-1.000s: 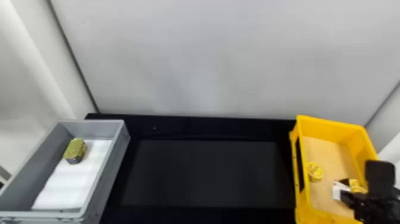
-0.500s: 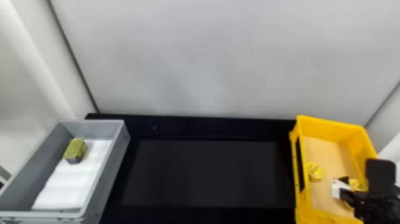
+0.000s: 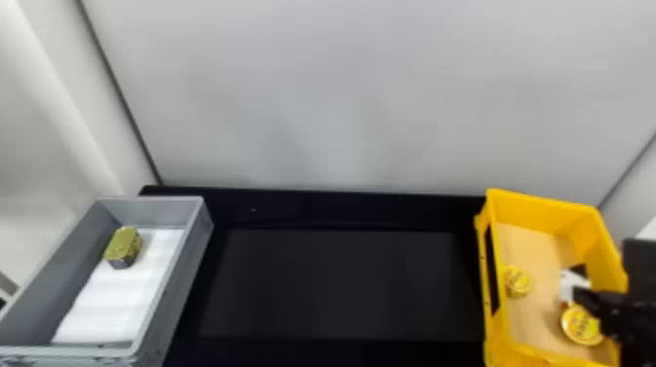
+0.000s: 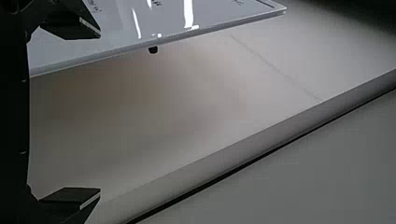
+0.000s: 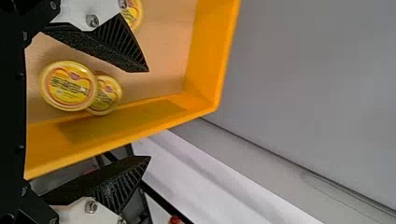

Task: Pick up the round yellow can and place it in the yellow rectangular box

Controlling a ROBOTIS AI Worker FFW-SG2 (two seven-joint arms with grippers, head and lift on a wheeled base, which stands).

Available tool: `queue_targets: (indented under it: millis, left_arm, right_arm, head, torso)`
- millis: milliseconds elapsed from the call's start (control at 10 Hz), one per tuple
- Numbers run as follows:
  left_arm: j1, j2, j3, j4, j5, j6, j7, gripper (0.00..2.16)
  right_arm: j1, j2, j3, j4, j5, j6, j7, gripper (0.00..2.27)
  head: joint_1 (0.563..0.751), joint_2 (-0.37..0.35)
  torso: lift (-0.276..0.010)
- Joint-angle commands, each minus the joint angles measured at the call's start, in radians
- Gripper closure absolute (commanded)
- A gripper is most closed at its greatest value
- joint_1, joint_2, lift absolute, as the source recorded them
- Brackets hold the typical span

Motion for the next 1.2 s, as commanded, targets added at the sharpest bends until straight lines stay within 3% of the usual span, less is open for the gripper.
queue_targets:
  millis: [0,100,200,400,1100]
  left_arm:
    - [0.000,-0.003,-0.001,0.001,0.000,0.001,0.001,0.09]
    - [0.001,-0.003,-0.001,0.001,0.000,0.001,0.001,0.09]
    - [0.001,-0.003,-0.001,0.001,0.000,0.001,0.001,0.09]
    - [0.001,-0.003,-0.004,0.001,0.000,0.001,0.001,0.09]
    - [0.003,-0.003,0.003,0.000,0.002,-0.006,0.003,0.09]
  right_arm:
    - [-0.061,0.000,-0.079,-0.093,0.141,0.043,0.125,0.16]
    - [-0.089,0.000,-0.134,-0.134,0.172,0.015,0.211,0.16]
    - [-0.124,-0.002,-0.164,-0.182,0.211,0.018,0.225,0.16]
    - [-0.192,0.001,-0.231,-0.252,0.339,0.020,0.383,0.16]
    - [-0.255,0.003,-0.276,-0.340,0.359,-0.122,0.365,0.16]
  head:
    - [0.694,0.014]
    - [0.694,0.014]
    - [0.694,0.014]
    - [0.694,0.014]
    - [0.694,0.014]
  torso:
    - [-0.056]
    - [-0.056]
    - [-0.056]
    - [-0.056]
    - [-0.056]
